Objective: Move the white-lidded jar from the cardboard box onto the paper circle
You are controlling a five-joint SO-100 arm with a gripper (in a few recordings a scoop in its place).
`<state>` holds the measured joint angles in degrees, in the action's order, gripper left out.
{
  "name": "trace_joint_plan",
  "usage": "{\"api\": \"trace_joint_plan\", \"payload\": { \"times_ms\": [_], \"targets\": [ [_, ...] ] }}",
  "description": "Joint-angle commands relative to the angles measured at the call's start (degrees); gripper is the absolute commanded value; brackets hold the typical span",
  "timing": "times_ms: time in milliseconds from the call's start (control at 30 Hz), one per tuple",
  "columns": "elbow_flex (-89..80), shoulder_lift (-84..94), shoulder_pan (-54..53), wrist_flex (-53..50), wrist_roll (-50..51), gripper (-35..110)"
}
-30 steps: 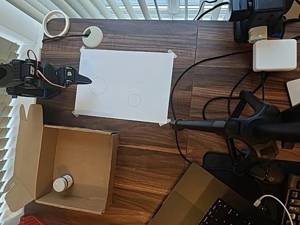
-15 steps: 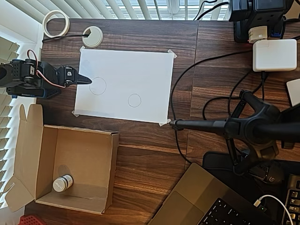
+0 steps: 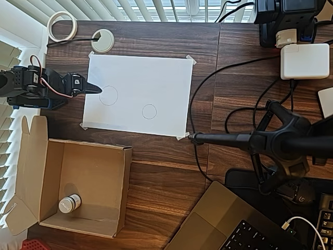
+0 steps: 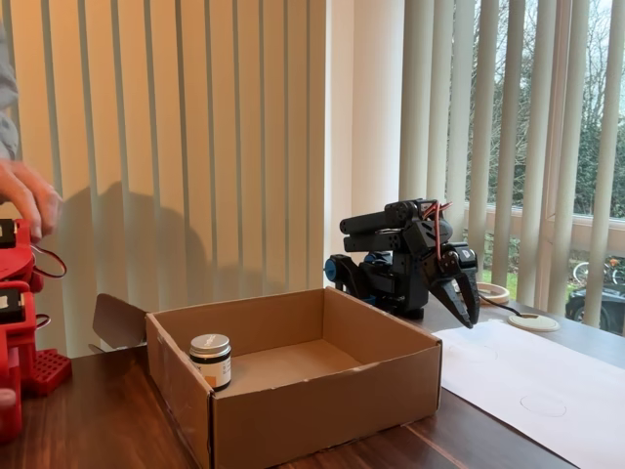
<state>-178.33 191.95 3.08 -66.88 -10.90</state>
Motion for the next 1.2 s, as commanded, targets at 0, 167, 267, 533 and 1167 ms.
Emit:
{"api": "trace_joint_plan", "payload": {
  "times_ms": [0, 167, 267, 533, 1167],
  "targets": [
    [2.5, 3.7, -0.2, 0.6, -0.1, 0],
    [1.1, 3.8, -0.2, 4.9, 1.1, 4],
    [0.9, 3.8, -0.2, 5.9, 1.3, 16],
    [1.0, 3.6, -1.8, 6.2, 0.5, 46],
    [37.9, -22.1, -12.2, -1.7, -23.8, 47]
  ]
}}
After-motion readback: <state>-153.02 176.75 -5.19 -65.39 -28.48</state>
